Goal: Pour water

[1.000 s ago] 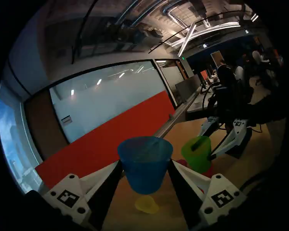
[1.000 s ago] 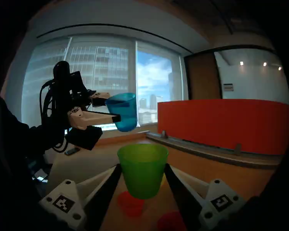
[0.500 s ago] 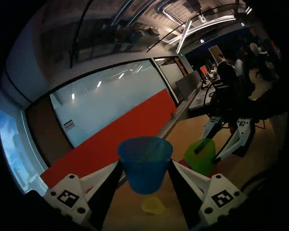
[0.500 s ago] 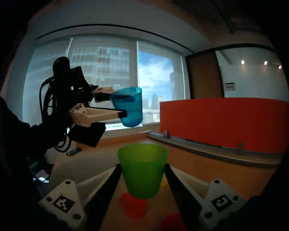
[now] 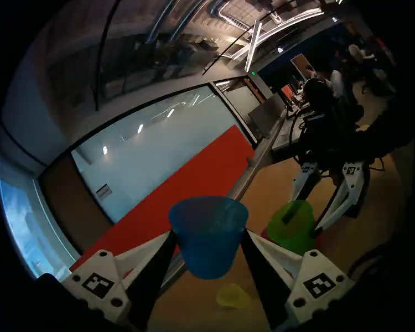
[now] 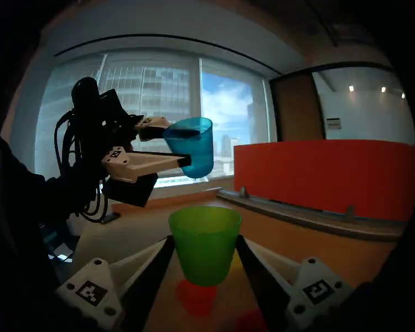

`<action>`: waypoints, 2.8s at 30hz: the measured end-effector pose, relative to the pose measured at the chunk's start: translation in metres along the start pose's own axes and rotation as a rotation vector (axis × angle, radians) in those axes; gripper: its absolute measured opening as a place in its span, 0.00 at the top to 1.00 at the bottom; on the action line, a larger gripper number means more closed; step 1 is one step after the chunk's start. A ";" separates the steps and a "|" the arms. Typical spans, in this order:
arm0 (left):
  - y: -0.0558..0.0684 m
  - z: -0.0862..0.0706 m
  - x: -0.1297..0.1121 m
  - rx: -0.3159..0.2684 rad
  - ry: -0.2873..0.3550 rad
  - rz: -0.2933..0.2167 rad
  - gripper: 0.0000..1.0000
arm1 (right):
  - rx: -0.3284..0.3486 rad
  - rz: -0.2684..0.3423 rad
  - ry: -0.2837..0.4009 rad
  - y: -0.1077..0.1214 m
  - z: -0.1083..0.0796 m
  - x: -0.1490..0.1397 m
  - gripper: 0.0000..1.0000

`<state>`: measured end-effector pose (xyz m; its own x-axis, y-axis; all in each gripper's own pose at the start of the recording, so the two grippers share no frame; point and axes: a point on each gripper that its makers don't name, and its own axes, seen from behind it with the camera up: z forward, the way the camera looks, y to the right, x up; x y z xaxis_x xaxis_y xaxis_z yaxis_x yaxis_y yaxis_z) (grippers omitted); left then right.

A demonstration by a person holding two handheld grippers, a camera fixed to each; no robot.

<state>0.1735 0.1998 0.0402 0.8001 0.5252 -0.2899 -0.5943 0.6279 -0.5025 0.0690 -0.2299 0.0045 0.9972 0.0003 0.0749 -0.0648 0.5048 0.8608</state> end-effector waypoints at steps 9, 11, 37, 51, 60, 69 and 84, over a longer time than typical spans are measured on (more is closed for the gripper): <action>0.001 -0.001 0.006 0.002 0.001 0.045 0.19 | 0.017 0.004 0.003 -0.005 0.004 -0.002 0.15; 0.001 -0.001 0.006 0.003 -0.004 0.060 0.19 | 0.020 0.004 0.002 -0.007 0.005 -0.002 0.15; 0.002 0.002 0.011 0.033 -0.014 0.206 0.19 | 0.044 -0.006 -0.008 -0.018 0.013 -0.002 0.15; 0.004 0.005 0.017 0.051 -0.019 0.299 0.19 | 0.045 -0.006 -0.009 -0.018 0.015 -0.002 0.15; 0.004 0.003 0.019 0.063 -0.022 0.357 0.19 | 0.043 -0.009 -0.008 -0.017 0.015 0.002 0.15; 0.006 0.003 0.022 0.069 -0.022 0.408 0.19 | 0.045 -0.012 -0.008 -0.019 0.016 0.004 0.15; 0.004 0.001 0.030 0.086 -0.024 0.493 0.19 | 0.046 -0.013 -0.009 -0.019 0.018 0.001 0.15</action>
<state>0.1948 0.2183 0.0307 0.4210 0.7839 -0.4564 -0.9065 0.3462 -0.2417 0.0707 -0.2549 -0.0026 0.9976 -0.0136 0.0683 -0.0542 0.4646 0.8839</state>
